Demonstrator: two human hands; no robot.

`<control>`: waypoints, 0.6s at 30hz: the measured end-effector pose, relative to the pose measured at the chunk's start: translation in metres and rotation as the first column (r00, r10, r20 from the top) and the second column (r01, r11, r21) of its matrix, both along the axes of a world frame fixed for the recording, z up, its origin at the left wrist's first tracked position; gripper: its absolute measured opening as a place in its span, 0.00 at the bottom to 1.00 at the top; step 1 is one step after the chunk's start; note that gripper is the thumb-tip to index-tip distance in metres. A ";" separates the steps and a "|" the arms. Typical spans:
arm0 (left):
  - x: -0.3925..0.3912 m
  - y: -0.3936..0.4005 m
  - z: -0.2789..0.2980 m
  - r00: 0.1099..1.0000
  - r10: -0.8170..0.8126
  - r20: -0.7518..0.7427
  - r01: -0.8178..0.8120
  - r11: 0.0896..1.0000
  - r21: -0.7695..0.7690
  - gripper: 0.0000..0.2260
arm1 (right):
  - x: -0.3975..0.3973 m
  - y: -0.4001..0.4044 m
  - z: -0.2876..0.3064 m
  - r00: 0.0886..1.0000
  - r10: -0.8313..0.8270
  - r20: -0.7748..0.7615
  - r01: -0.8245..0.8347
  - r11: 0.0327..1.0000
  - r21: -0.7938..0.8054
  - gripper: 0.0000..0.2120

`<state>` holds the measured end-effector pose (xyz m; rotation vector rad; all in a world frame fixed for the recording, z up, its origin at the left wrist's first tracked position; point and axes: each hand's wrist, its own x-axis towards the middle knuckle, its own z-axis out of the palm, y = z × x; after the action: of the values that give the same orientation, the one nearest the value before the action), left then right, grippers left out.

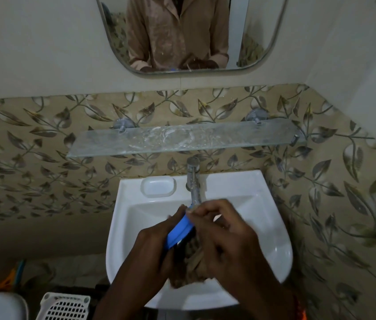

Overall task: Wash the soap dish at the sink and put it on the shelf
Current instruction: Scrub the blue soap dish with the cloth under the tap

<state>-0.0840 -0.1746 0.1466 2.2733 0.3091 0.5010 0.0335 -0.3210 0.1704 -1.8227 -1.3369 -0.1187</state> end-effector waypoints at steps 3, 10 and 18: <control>-0.001 -0.005 -0.001 0.999 -0.029 0.019 0.028 0.998 0.063 0.33 | 0.016 -0.001 0.002 0.995 -0.078 -0.067 0.079 0.997 0.003 0.17; 0.001 0.000 -0.005 0.997 -0.070 -0.035 0.073 0.989 0.126 0.28 | -0.017 -0.010 -0.002 0.994 0.113 0.007 -0.113 0.993 0.028 0.12; 0.001 -0.019 -0.002 0.989 -0.060 -0.133 0.064 0.998 0.028 0.30 | 0.008 -0.007 -0.017 0.986 -0.138 -0.093 0.145 0.987 0.069 0.17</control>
<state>-0.0826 -0.1939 0.1445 2.3443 0.2967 0.3265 0.0414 -0.3284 0.1538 -1.8366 -1.1263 -0.1605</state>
